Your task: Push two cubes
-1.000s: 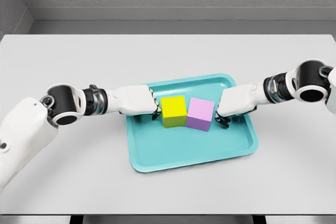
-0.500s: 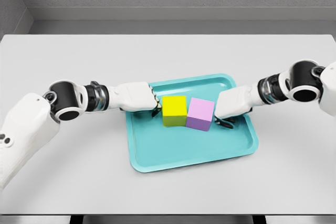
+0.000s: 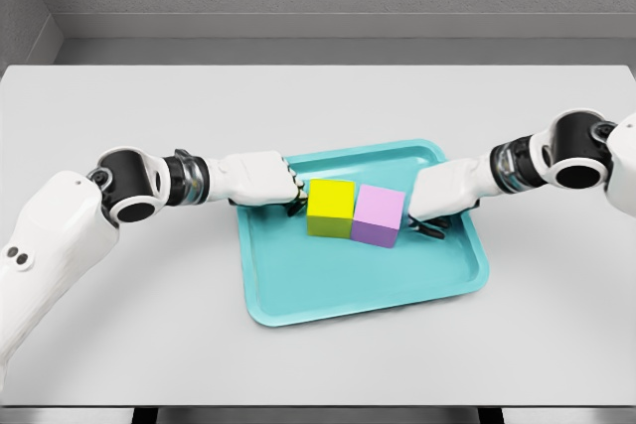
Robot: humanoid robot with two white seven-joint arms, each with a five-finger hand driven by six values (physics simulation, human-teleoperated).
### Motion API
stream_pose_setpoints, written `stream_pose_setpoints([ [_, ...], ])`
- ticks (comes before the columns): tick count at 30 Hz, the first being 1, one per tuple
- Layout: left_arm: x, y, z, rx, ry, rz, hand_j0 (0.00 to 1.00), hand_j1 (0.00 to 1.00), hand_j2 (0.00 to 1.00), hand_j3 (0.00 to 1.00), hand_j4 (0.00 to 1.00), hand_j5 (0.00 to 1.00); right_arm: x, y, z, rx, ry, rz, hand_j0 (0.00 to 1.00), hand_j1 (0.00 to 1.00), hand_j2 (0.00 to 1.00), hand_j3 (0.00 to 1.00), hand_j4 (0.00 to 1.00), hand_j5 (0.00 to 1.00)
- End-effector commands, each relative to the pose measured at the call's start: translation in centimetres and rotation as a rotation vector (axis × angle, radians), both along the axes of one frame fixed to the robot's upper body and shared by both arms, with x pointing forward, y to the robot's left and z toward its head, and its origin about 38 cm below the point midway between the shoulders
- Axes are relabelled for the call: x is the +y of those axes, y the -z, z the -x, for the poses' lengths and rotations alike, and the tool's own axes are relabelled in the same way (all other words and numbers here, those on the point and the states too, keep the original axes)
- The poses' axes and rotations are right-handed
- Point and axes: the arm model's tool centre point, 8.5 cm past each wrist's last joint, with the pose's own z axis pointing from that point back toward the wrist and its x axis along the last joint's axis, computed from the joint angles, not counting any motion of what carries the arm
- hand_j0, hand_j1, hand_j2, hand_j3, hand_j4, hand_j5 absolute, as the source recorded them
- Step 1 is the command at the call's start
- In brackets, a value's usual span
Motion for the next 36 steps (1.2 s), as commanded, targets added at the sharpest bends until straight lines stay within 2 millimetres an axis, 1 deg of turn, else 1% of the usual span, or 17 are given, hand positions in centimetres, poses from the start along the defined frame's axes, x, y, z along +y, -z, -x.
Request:
stream_pose_setpoints([
  [1,0.3,0.3,-0.1,0.003,-0.007,-0.016,0.44,0.44,0.44,0.44,0.44,0.44,-0.9,-0.2,-0.1,-0.003,0.02,0.006,0.17,0.17,0.17,0.17,0.17,0.17],
  [2,0.6,0.6,-0.3,0.012,-0.017,-0.02,0.44,0.44,0.44,0.44,0.44,0.44,-1.0,-0.5,-0.2,-0.01,0.02,0.008,0.17,0.17,0.17,0.17,0.17,0.17],
  [3,0.8,0.5,-0.6,0.011,-0.024,-0.023,0.44,0.44,0.44,0.44,0.44,0.44,-1.1,-0.7,-0.3,-0.014,0.023,0.008,0.17,0.17,0.17,0.17,0.17,0.17],
  [8,1.0,0.3,-1.1,0.01,-0.035,-0.026,0.44,0.44,0.44,0.44,0.44,0.44,-1.0,-1.0,-0.4,-0.022,0.021,0.008,0.18,0.18,0.18,0.18,0.18,0.18],
  [10,0.6,0.4,-1.2,0.014,-0.032,-0.019,0.44,0.44,0.44,0.44,0.44,0.44,-1.4,-1.1,-0.4,-0.023,0.028,0.011,0.18,0.18,0.18,0.18,0.18,0.18],
  [15,0.0,0.5,-1.4,0.021,-0.033,-0.01,0.44,0.44,0.44,0.44,0.44,0.44,-1.4,-1.1,-0.4,-0.023,0.026,0.011,0.18,0.18,0.18,0.18,0.18,0.18],
  [16,-0.3,0.5,-1.4,0.022,-0.029,-0.008,0.44,0.44,0.44,0.44,0.44,0.44,-1.7,-1.2,-0.4,-0.025,0.032,0.014,0.18,0.18,0.18,0.18,0.18,0.18],
  [21,-0.3,0.4,-1.4,0.02,-0.027,-0.006,0.44,0.44,0.44,0.44,0.44,0.44,-1.8,-1.5,-0.4,-0.031,0.032,0.014,0.19,0.19,0.19,0.19,0.19,0.19],
  [24,-0.6,0.4,-1.3,0.021,-0.023,-0.001,0.44,0.44,0.44,0.44,0.44,0.44,-2.2,-2.1,-0.5,-0.043,0.037,0.016,0.19,0.19,0.19,0.19,0.19,0.19],
  [30,-1.2,0.3,-1.3,0.02,-0.013,0.009,0.44,0.44,0.44,0.44,0.44,0.44,-2.2,-3.1,-0.9,-0.066,0.039,0.011,0.2,0.2,0.2,0.2,0.2,0.2],
  [31,-1.3,0.3,-1.2,0.02,-0.012,0.01,0.44,0.44,0.44,0.44,0.44,0.44,-2.3,-3.3,-1.0,-0.07,0.042,0.012,0.2,0.2,0.2,0.2,0.2,0.2],
  [32,-1.3,0.3,-1.2,0.02,-0.012,0.01,0.44,0.44,0.44,0.44,0.44,0.44,-3.0,-3.4,-1.0,-0.072,0.054,0.017,0.21,0.21,0.21,0.21,0.21,0.21],
  [33,-1.3,0.3,-1.2,0.02,-0.012,0.01,0.44,0.44,0.44,0.44,0.44,0.44,-3.2,-3.8,-1.0,-0.078,0.058,0.019,0.21,0.21,0.21,0.21,0.21,0.21],
  [36,-1.9,0.2,-1.2,0.015,0.002,0.005,0.44,0.44,0.44,0.44,0.44,0.44,-3.4,-4.4,-0.9,-0.091,0.052,0.018,0.22,0.22,0.22,0.22,0.22,0.22],
])
